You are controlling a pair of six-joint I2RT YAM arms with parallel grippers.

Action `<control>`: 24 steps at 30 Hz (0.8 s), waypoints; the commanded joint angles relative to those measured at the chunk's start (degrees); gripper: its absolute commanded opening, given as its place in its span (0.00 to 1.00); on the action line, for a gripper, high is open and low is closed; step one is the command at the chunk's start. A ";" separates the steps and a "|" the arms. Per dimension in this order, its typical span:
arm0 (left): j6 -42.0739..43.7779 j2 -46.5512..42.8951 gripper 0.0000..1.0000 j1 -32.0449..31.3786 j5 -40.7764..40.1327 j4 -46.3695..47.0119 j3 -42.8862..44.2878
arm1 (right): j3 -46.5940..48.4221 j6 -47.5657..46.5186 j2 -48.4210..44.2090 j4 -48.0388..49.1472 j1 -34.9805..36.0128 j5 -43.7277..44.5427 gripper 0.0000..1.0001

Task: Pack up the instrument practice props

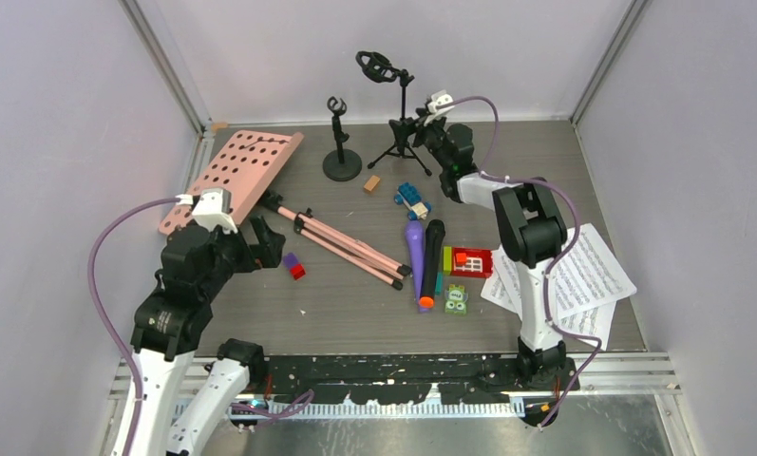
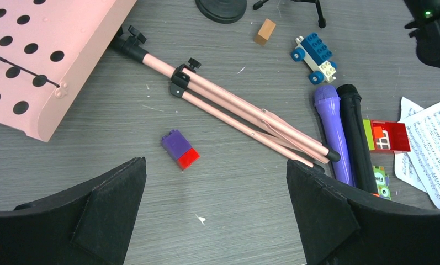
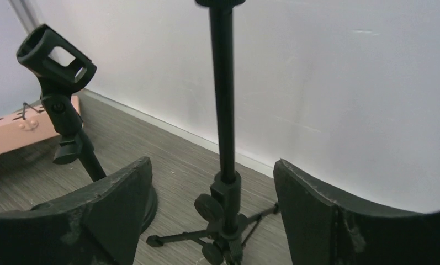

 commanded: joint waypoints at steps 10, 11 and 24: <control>-5.48 7.03 1.00 0.11 -2.04 -3.14 0.63 | -23.98 18.19 -37.71 -20.38 0.07 33.50 1.00; -5.77 7.06 1.00 0.12 -2.34 -3.21 0.16 | -26.58 20.67 -41.10 -24.91 0.03 33.94 1.00; -7.72 1.11 1.00 0.09 -2.37 -4.43 -4.43 | -47.63 36.71 -84.80 -68.76 0.63 27.61 1.00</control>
